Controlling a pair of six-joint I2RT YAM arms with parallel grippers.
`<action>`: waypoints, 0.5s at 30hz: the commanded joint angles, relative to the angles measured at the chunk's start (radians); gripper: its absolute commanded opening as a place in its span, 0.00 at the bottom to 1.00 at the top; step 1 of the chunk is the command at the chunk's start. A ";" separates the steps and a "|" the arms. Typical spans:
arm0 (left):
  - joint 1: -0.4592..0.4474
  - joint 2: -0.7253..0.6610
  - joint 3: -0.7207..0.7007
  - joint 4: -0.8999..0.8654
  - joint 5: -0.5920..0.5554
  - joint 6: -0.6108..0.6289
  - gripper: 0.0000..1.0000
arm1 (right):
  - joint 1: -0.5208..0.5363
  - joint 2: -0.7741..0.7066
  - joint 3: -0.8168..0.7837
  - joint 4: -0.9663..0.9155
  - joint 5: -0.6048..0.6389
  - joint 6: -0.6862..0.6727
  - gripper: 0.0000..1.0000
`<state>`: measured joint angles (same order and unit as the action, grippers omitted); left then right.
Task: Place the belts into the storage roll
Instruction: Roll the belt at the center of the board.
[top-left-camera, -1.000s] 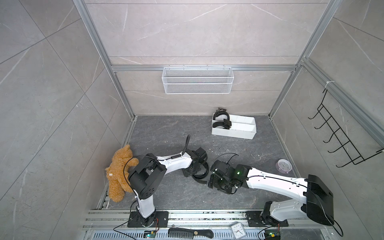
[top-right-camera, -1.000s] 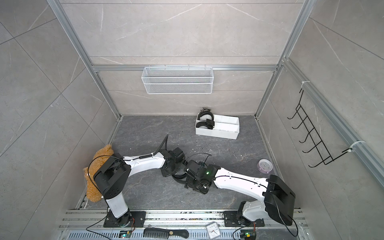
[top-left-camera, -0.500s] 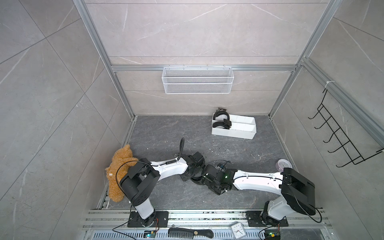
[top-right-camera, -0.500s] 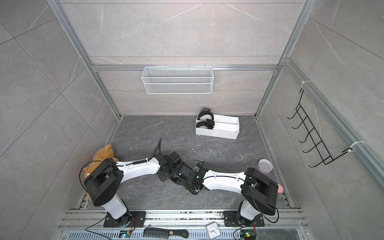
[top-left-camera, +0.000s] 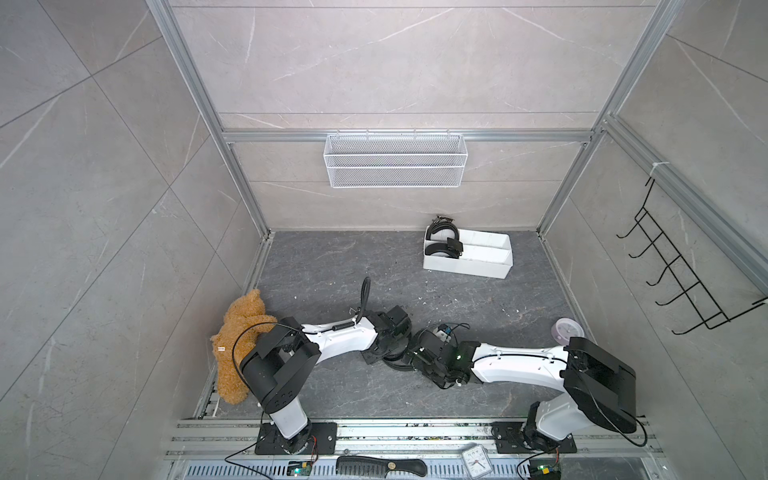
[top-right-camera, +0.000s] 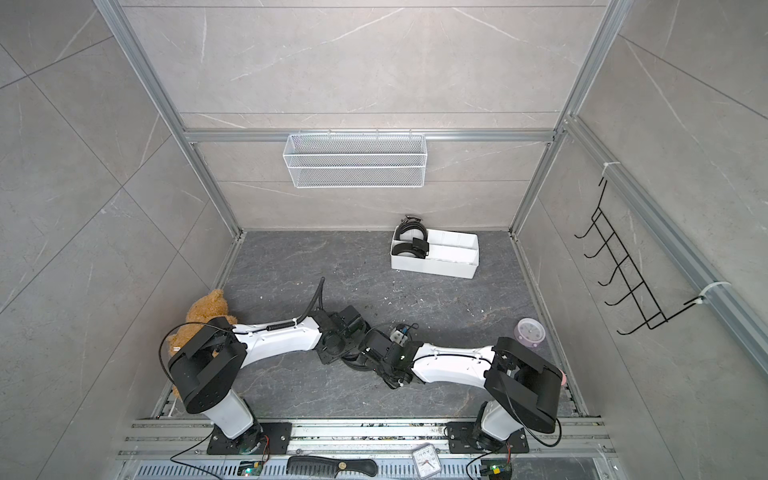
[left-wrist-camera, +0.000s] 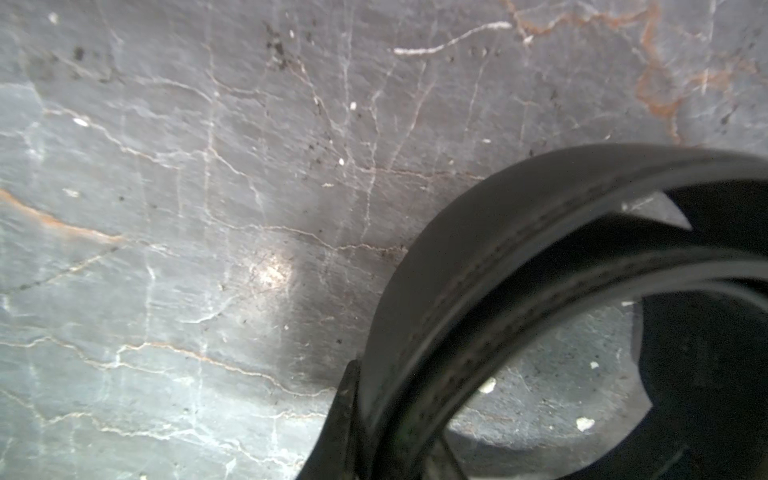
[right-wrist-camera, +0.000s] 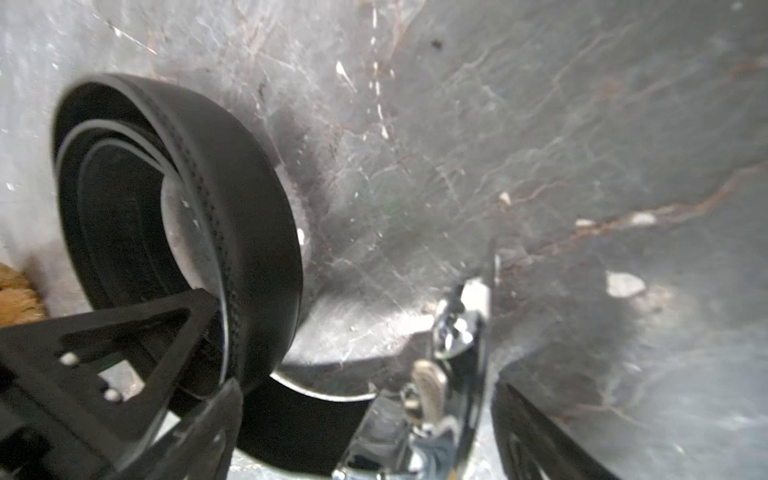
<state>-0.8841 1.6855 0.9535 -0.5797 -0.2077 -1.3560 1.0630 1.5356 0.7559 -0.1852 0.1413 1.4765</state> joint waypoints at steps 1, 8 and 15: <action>-0.024 0.047 -0.035 0.002 0.102 -0.014 0.00 | -0.006 -0.030 -0.038 0.095 0.008 -0.015 0.96; -0.024 0.065 -0.023 0.003 0.108 -0.009 0.00 | -0.013 -0.092 -0.052 0.020 0.020 -0.012 0.99; -0.060 0.031 -0.007 0.000 0.063 0.025 0.00 | -0.062 0.044 0.016 -0.034 -0.074 0.027 0.99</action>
<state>-0.9104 1.6913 0.9611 -0.5762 -0.2073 -1.3457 1.0145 1.5372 0.7609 -0.1856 0.1009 1.4776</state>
